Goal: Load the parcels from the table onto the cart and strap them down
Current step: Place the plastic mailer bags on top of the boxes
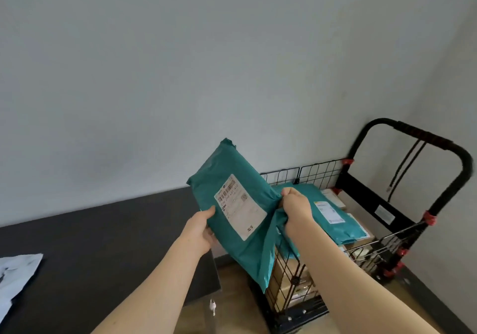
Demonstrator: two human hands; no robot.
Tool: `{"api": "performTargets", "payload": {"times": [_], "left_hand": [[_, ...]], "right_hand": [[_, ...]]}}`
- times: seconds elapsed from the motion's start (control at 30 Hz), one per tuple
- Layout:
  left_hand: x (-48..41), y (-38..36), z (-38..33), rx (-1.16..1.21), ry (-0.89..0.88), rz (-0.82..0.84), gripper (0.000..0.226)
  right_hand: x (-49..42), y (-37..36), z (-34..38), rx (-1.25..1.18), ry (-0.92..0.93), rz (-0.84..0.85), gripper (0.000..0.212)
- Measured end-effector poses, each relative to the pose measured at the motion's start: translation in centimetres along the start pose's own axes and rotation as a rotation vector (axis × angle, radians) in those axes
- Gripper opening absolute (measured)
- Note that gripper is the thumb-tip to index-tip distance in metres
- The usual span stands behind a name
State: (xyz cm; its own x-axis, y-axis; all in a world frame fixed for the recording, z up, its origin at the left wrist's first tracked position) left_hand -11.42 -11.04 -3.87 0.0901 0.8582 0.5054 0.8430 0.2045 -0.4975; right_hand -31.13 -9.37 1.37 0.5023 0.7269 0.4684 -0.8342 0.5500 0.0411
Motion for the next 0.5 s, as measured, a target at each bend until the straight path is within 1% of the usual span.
{"api": "performTargets", "payload": {"times": [0.1,0.27,0.5], "left_hand": [[-0.5,-3.1,1.0,-0.037,-0.019,-0.004,0.03],[-3.2,-8.6,2.3,-0.135,-0.077,-0.004,0.026],[-12.7,-16.8,5.9,-0.272,-0.04,0.073,0.03]], "right_hand": [[-2.2,4.7,-0.7,0.001,-0.001,-0.083,0.039],[-6.3,9.8,-0.7,0.108,-0.015,-0.182,0.038],[-13.6,14.0,1.3,0.394,-0.001,-0.215,0.034]]}}
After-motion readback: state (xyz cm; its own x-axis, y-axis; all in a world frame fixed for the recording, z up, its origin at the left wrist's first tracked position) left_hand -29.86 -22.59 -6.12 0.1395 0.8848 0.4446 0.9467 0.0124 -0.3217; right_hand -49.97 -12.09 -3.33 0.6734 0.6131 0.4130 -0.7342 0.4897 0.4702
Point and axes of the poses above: each hand's wrist, its own x-axis away from the middle knuckle, its own y-axis out of the back of the hand, z = x × y, the point moved 4 cm from there along -x, towards the middle knuckle, and after that the axes turned 7 degrees about -y, right-handed, at the moved point
